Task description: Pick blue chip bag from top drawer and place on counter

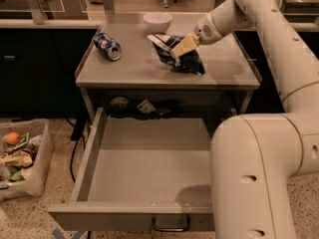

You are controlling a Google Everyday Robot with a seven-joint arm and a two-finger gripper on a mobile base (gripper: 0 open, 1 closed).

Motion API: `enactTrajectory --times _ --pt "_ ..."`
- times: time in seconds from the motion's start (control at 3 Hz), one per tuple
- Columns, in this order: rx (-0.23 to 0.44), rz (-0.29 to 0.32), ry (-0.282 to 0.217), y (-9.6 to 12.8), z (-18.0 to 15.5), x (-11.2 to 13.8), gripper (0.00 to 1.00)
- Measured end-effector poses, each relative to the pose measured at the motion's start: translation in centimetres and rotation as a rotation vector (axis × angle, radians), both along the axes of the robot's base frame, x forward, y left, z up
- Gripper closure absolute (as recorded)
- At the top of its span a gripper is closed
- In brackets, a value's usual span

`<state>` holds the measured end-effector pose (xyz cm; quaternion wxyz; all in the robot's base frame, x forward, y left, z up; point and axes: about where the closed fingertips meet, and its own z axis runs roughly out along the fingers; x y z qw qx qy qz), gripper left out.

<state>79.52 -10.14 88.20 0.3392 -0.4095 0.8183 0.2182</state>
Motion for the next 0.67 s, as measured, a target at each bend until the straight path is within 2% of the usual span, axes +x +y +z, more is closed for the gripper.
enactTrajectory --times 0.33,0.67 --pt "0.000 0.000 0.000 0.01 -0.01 0.00 0.00" --pt "0.000 0.000 0.000 0.01 -0.01 0.00 0.00"
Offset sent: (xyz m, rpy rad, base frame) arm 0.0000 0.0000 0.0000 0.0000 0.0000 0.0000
